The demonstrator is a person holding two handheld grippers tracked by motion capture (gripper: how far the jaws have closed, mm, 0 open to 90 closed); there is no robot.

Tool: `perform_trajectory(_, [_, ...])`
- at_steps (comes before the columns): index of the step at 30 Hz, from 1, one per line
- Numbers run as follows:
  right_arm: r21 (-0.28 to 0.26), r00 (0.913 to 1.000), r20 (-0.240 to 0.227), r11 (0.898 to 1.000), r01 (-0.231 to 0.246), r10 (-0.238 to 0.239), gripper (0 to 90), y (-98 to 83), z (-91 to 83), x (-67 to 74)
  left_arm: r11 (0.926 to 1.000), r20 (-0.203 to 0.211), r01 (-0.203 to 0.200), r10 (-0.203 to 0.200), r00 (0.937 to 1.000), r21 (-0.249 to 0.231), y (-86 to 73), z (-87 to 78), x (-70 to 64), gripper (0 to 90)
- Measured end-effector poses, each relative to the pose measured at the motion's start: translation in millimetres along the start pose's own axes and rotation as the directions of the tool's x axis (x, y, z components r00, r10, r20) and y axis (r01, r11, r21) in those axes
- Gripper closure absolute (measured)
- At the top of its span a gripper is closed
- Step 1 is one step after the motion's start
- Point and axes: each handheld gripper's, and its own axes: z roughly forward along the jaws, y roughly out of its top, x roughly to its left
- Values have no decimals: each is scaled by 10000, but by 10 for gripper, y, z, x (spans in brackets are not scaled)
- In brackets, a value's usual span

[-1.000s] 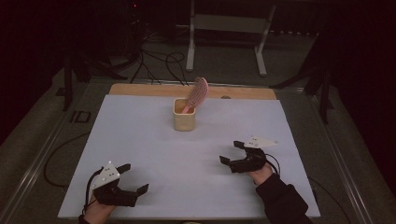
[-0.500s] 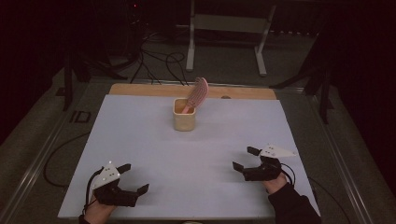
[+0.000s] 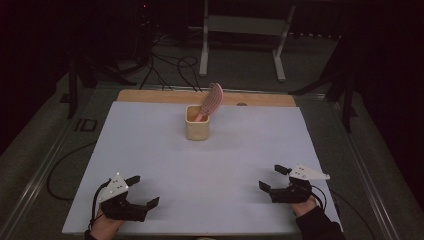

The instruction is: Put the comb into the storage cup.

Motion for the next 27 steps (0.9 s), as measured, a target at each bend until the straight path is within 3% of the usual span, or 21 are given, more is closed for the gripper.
perform_trajectory(5, [113,9994,259,9997,221,-224,89,-15,78,-27,10000,-8,-57,57,10000,-14,-3,-4,-3,3])
perform_trajectory(10, [205,9988,216,9989,429,-434,89,-10,120,-12,10000,-85,-49,49,10000,-10,-10,-4,0,3])
perform_trajectory(27, [401,9979,352,9978,526,-540,89,5,139,2,9999,-106,-152,152,9998,-1,-5,2,-21,3])
